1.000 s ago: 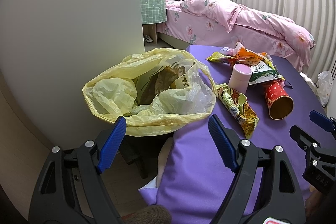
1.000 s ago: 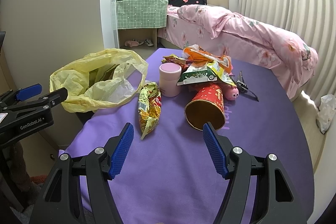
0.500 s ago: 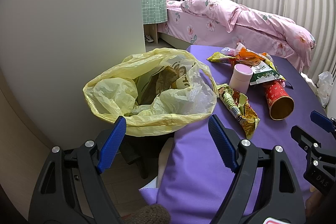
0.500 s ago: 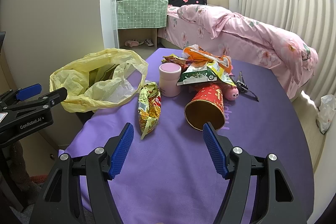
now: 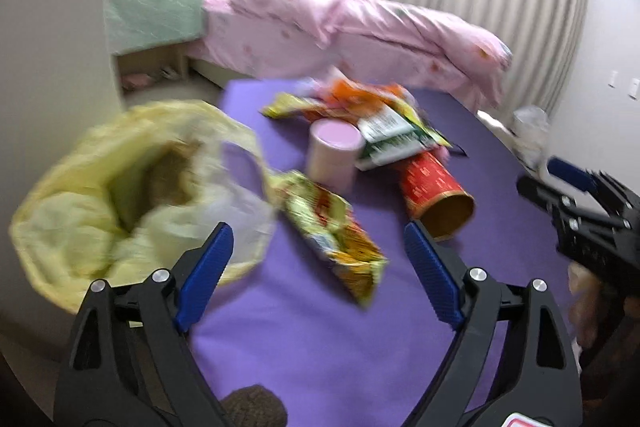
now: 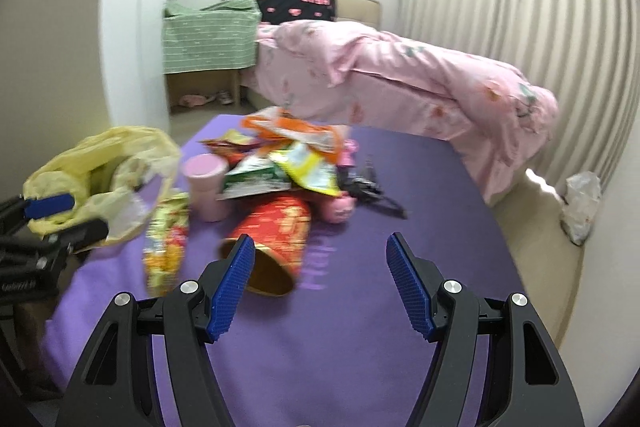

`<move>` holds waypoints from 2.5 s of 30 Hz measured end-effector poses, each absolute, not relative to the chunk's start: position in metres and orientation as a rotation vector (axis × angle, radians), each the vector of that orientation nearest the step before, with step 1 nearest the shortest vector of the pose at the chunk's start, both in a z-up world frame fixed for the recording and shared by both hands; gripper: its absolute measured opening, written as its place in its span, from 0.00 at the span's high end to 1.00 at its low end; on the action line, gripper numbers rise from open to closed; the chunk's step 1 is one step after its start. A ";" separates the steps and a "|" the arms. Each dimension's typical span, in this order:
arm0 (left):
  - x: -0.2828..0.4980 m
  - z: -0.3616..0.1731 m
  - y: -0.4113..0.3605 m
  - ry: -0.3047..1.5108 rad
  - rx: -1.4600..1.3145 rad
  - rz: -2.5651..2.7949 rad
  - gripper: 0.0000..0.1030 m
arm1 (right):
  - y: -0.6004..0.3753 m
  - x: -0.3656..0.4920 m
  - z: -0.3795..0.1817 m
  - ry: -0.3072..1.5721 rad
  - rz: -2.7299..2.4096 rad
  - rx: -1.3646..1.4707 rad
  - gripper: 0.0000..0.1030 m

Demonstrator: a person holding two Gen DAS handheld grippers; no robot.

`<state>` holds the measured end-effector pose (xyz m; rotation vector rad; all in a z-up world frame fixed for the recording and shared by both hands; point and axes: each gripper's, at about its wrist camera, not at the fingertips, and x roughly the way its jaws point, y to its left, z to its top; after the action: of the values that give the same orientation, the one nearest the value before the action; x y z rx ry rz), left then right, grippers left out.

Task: Collect trash
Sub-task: 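Grasp the yellow snack wrapper with the left gripper and lift it, then carry the wrapper over the yellow bag with the left gripper while the right gripper grasps the red paper cup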

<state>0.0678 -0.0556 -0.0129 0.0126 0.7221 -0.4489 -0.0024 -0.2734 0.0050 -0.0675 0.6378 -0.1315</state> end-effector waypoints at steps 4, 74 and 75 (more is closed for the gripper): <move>0.086 -0.031 -0.072 0.807 0.014 -0.438 0.20 | -0.299 0.002 -0.003 0.657 -0.171 -0.019 0.37; 0.079 -0.006 0.052 0.773 -0.118 -0.347 0.83 | -0.173 0.048 -0.019 0.791 0.364 -0.057 0.55; 0.079 -0.008 0.055 0.775 -0.119 -0.341 0.83 | -0.164 0.052 -0.025 0.816 0.401 -0.049 0.55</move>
<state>0.0786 0.0546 -0.0080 -0.1191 0.7751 -0.3407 0.0521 -0.1642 -0.0253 -0.0486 0.8157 0.4010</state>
